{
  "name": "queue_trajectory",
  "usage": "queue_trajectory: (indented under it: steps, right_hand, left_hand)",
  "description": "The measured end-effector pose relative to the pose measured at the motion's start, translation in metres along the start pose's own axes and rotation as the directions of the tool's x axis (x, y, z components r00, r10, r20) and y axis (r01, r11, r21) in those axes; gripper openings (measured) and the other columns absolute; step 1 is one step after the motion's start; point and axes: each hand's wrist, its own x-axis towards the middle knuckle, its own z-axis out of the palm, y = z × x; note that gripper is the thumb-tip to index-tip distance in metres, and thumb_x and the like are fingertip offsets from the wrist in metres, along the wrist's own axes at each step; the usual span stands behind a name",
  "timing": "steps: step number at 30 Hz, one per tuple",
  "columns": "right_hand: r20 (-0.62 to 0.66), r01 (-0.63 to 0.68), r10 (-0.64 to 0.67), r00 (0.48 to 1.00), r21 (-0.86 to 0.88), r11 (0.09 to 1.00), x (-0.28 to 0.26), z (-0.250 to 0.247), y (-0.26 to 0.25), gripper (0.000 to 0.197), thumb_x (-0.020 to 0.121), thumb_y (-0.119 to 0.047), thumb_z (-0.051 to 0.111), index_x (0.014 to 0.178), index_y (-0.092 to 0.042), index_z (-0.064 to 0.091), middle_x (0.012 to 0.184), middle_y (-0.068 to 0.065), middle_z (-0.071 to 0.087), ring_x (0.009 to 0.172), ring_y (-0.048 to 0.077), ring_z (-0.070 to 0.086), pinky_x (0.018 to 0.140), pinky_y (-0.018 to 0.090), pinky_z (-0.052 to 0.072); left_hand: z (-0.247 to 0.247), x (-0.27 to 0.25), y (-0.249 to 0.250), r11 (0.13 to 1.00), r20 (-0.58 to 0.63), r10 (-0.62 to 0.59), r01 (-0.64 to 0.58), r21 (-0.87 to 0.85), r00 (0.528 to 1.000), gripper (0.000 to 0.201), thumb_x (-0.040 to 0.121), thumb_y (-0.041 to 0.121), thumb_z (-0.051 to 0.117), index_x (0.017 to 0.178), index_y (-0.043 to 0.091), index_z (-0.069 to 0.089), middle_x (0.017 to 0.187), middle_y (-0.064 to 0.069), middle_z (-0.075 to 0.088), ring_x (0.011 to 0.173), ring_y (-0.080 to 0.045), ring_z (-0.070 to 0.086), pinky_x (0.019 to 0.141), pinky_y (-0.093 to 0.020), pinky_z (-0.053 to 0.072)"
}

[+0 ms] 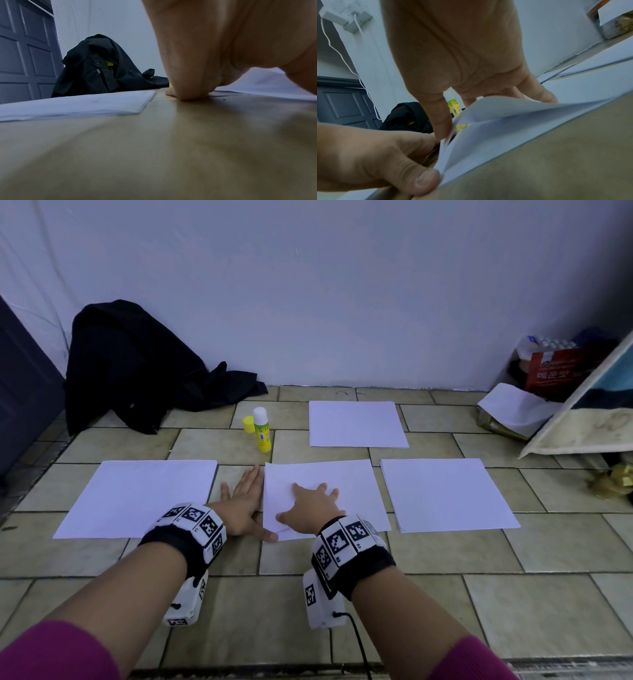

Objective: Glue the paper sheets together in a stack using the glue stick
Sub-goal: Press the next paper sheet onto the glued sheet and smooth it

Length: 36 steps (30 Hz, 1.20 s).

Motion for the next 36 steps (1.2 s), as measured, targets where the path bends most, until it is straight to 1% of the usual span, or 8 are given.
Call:
queue_trajectory:
  steps: [5,11,15,19,24,29,32,36]
  right_hand:
    - [-0.002,-0.015,0.015,1.000,-0.030,0.999,0.001,0.003,-0.002,0.070,0.087,-0.046,0.056,0.147,-0.030,0.025,0.158,0.017,-0.006,0.144,0.043,-0.010,0.109,0.064,0.015]
    - [-0.008,-0.025,0.025,1.000,-0.045,0.999,0.000,0.004,-0.002,0.078,0.084,-0.053,0.060,0.149,-0.030,0.023,0.158,0.016,-0.008,0.144,0.042,-0.012,0.109,0.064,0.013]
    - [-0.002,-0.029,0.029,1.000,-0.043,0.999,-0.002,0.003,-0.003,0.076,0.088,-0.064,0.046,0.150,-0.030,0.020,0.159,0.015,-0.008,0.144,0.041,-0.011,0.109,0.064,0.012]
    - [0.008,-0.026,0.026,1.000,-0.053,0.998,-0.002,0.001,-0.003,0.059,0.097,-0.050,0.040,0.149,-0.028,0.024,0.158,0.018,-0.008,0.144,0.042,-0.009,0.110,0.064,0.013]
    - [-0.008,-0.039,0.038,0.999,-0.102,0.994,-0.001,0.004,-0.004,0.061,0.095,-0.022,0.049,0.149,-0.029,0.021,0.158,0.017,-0.005,0.144,0.042,-0.007,0.111,0.062,0.019]
    - [-0.026,-0.041,0.038,0.999,-0.132,0.990,-0.003,0.002,-0.007,0.070,0.091,-0.013,0.054,0.149,-0.025,0.017,0.157,0.020,-0.003,0.144,0.044,-0.005,0.109,0.063,0.022]
    - [-0.008,-0.043,0.042,0.999,-0.115,0.992,0.000,0.003,-0.007,0.073,0.090,-0.025,0.060,0.148,-0.024,0.015,0.157,0.022,-0.002,0.143,0.045,-0.004,0.107,0.066,0.022]
    - [-0.010,-0.021,0.020,1.000,-0.142,0.990,0.005,0.010,-0.009,0.106,0.074,-0.066,0.065,0.150,-0.020,0.006,0.156,0.026,0.006,0.144,0.045,-0.003,0.109,0.067,0.018]
  left_hand:
    - [-0.002,-0.003,0.004,1.000,0.013,-0.020,0.020,0.000,1.000,0.139,0.069,0.050,0.080,0.145,0.015,-0.032,0.151,0.002,-0.039,0.138,-0.014,-0.036,0.111,-0.049,-0.021]
    - [-0.005,-0.007,0.003,1.000,0.034,-0.016,0.015,0.005,0.999,0.143,0.067,0.046,0.083,0.144,0.014,-0.033,0.151,0.002,-0.039,0.138,-0.013,-0.035,0.113,-0.049,-0.020]
    - [-0.010,-0.008,0.000,1.000,0.081,0.001,-0.001,0.005,0.997,0.137,0.068,0.046,0.077,0.145,0.013,-0.031,0.151,0.003,-0.036,0.139,-0.013,-0.033,0.113,-0.046,-0.018]
    - [-0.015,-0.007,0.004,0.969,0.034,-0.027,0.035,-0.246,0.999,0.104,0.063,0.039,0.039,0.152,0.017,-0.009,0.158,0.004,-0.022,0.144,-0.009,-0.022,0.113,-0.043,-0.018]
    - [-0.006,0.002,-0.001,0.972,-0.039,-0.042,0.032,-0.232,0.998,0.085,0.096,0.041,0.051,0.152,0.019,-0.010,0.157,0.006,-0.024,0.146,-0.011,-0.017,0.114,-0.044,-0.016]
    - [-0.005,0.000,-0.002,0.989,-0.016,-0.004,0.001,-0.146,1.000,0.097,0.092,0.049,0.052,0.150,0.020,-0.019,0.154,0.008,-0.033,0.145,-0.012,-0.020,0.114,-0.045,-0.015]
    - [-0.008,-0.001,-0.002,0.991,0.002,-0.003,0.003,-0.131,1.000,0.098,0.092,0.041,0.058,0.151,0.019,-0.017,0.155,0.006,-0.030,0.144,-0.013,-0.024,0.114,-0.047,-0.016]
    - [-0.009,-0.003,0.000,0.990,0.002,0.005,-0.004,-0.141,1.000,0.091,0.094,0.024,0.057,0.152,0.017,-0.013,0.157,0.003,-0.026,0.144,-0.014,-0.025,0.114,-0.048,-0.016]
